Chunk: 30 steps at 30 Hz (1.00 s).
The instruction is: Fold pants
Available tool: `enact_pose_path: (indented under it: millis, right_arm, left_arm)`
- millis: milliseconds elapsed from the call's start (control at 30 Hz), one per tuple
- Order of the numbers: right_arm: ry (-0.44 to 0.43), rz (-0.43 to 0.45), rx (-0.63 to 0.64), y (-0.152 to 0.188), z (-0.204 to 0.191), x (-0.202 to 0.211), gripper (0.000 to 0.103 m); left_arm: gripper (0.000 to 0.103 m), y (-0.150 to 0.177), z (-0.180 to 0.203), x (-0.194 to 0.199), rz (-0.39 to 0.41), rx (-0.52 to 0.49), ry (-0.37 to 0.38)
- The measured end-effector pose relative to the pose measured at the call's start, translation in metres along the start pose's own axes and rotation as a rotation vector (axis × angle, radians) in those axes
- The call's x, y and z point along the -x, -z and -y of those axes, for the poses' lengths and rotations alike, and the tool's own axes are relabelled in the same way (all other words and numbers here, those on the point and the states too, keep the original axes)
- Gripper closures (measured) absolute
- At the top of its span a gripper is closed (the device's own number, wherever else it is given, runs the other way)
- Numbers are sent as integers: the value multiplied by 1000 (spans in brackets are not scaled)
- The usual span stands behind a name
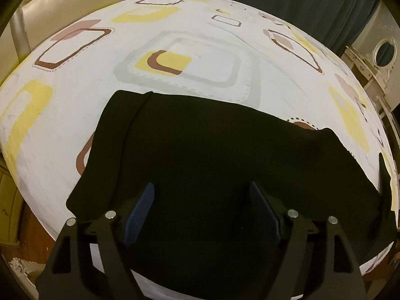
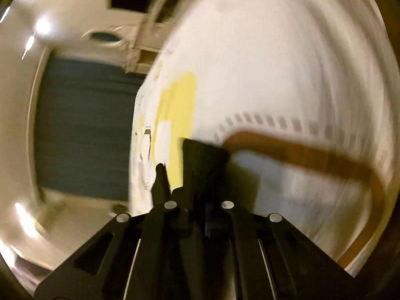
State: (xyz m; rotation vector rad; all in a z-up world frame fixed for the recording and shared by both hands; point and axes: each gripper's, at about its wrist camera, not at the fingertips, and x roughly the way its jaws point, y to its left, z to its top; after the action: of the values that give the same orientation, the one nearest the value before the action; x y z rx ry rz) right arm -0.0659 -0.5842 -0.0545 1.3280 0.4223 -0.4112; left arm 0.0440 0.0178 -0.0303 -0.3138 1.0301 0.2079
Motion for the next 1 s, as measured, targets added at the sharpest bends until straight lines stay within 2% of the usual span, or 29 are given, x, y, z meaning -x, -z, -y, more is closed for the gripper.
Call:
enact_pose_path:
  millis: [67, 167, 333, 433, 500, 533, 567, 633, 733, 867, 1000]
  right_arm:
    - [49, 7, 100, -1, -4, 2, 98]
    - [116, -15, 117, -2, 12, -2, 97]
    - [29, -47, -5, -3, 40, -6, 96]
    - [77, 19, -3, -10, 37, 9, 88]
    - [178, 111, -16, -17, 34, 28, 87]
    - [255, 149, 3, -19, 28, 36, 81]
    - [284, 163, 29, -18, 20, 38, 76]
    - [304, 163, 115, -12, -7, 37, 73]
    - [296, 106, 323, 11, -74, 10, 58]
    - [252, -79, 584, 70, -174, -76, 49]
    - [304, -227, 711, 122, -230, -173, 49]
  left_arm:
    - [25, 2, 1, -1, 3, -3, -6]
    - [23, 4, 3, -3, 1, -15, -17]
    - [22, 4, 3, -3, 5, -21, -16]
    - [22, 5, 2, -3, 10, -25, -10]
    - [22, 6, 2, -3, 14, -27, -7]
    - [21, 6, 2, -3, 14, -29, -6]
    - [21, 6, 2, -3, 13, -33, -4]
    - [21, 5, 2, -3, 11, -35, 4]
    - [21, 5, 1, -3, 10, -36, 13]
    - [20, 6, 0, -3, 12, -33, 17]
    - [18, 7, 1, -4, 12, -44, 20]
